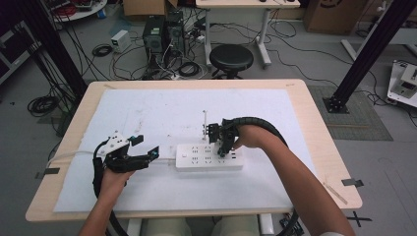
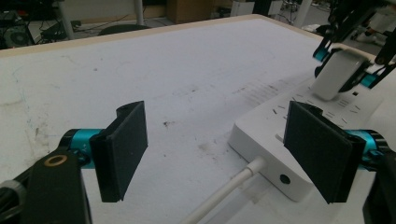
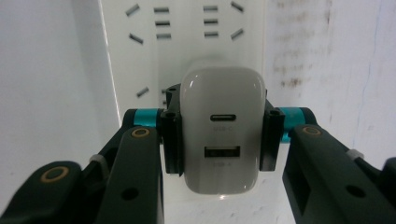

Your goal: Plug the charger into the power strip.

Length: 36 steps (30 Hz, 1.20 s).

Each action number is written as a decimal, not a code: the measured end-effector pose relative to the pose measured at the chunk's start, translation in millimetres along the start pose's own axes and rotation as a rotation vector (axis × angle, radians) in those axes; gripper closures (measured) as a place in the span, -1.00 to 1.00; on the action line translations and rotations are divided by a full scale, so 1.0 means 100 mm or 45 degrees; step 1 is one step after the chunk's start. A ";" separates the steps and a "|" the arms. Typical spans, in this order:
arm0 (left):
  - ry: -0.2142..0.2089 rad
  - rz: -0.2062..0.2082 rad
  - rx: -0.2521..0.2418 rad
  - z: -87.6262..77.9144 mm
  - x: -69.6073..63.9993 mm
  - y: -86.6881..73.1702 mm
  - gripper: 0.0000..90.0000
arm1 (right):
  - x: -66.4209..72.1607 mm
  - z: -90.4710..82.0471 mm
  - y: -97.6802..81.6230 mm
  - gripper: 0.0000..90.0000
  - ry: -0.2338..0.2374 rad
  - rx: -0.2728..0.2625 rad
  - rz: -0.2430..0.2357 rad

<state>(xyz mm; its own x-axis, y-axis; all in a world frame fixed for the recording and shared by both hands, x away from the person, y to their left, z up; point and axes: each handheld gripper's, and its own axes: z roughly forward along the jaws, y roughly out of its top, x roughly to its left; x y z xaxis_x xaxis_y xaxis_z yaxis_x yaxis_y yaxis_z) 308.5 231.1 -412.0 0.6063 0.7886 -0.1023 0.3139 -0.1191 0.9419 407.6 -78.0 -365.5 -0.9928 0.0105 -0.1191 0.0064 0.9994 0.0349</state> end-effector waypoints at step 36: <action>-0.016 -0.030 -0.001 0.06 0.00 -0.05 -0.52 | -0.06 0.06 -0.01 0.40 0.054 -0.015 0.038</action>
<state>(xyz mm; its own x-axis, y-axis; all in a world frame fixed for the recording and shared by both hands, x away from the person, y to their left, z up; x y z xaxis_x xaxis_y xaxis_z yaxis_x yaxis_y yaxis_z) 311.8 228.1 -419.0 0.6076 0.7838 -0.1285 0.3275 -0.0998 0.9396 414.7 -78.9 -370.6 -0.9964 0.0386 -0.0761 0.0349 0.9982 0.0496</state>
